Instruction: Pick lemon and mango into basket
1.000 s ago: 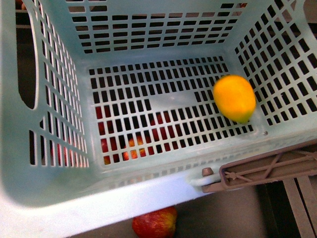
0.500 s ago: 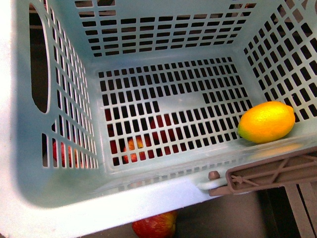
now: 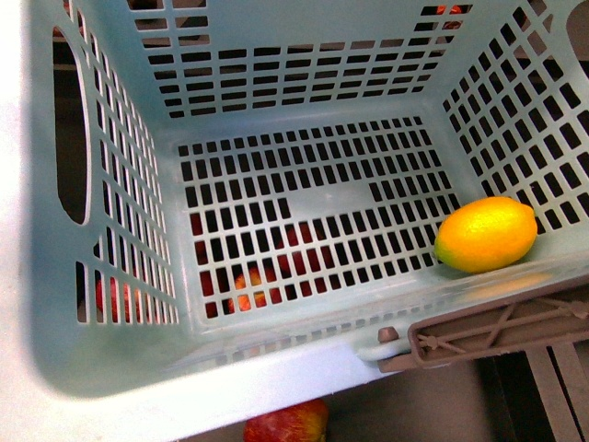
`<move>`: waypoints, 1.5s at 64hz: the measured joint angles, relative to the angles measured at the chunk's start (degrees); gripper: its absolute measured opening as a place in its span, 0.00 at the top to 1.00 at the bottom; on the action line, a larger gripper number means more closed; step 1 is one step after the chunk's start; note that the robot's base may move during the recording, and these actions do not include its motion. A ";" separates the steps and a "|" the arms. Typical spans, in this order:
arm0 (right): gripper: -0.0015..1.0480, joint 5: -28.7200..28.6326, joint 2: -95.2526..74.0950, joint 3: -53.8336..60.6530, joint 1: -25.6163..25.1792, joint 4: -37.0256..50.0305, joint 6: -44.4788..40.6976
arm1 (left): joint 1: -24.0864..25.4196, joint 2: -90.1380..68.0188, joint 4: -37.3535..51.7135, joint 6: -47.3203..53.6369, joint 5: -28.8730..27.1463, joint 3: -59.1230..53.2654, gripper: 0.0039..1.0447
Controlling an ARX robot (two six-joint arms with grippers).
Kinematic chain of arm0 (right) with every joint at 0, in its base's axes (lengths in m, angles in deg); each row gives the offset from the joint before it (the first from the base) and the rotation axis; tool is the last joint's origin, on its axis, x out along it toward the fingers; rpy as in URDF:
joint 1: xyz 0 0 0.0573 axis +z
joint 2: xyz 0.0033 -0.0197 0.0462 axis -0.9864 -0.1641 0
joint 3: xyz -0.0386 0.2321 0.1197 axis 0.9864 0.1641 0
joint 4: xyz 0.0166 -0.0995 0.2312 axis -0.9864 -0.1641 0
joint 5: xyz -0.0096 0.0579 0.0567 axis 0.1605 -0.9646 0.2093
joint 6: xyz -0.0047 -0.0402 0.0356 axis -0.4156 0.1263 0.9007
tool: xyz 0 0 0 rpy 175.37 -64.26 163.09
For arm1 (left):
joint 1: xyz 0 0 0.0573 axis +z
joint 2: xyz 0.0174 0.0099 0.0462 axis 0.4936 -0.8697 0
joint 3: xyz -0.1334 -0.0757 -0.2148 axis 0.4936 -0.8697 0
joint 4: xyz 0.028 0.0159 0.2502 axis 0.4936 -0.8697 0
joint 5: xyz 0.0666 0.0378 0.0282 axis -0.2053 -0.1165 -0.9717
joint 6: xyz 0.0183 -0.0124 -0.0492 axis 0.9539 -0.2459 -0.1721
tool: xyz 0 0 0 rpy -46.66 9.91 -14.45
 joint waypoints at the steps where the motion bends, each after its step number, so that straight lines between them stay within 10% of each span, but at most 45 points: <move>1: 0.98 0.00 0.59 0.22 0.00 -0.35 0.00 | 0.02 0.00 0.00 0.02 0.00 0.00 0.96; 16: 0.97 0.00 6.86 2.08 0.00 -4.66 -0.04 | 0.02 0.00 0.00 0.04 -0.22 0.00 0.96; 53: 0.08 0.00 7.76 2.40 0.00 -4.90 -0.09 | 0.02 0.00 0.00 0.04 -0.17 0.00 0.96; 96: 0.08 0.17 7.87 2.40 0.00 -4.90 -0.09 | -0.63 0.00 0.00 -0.04 0.98 0.00 0.96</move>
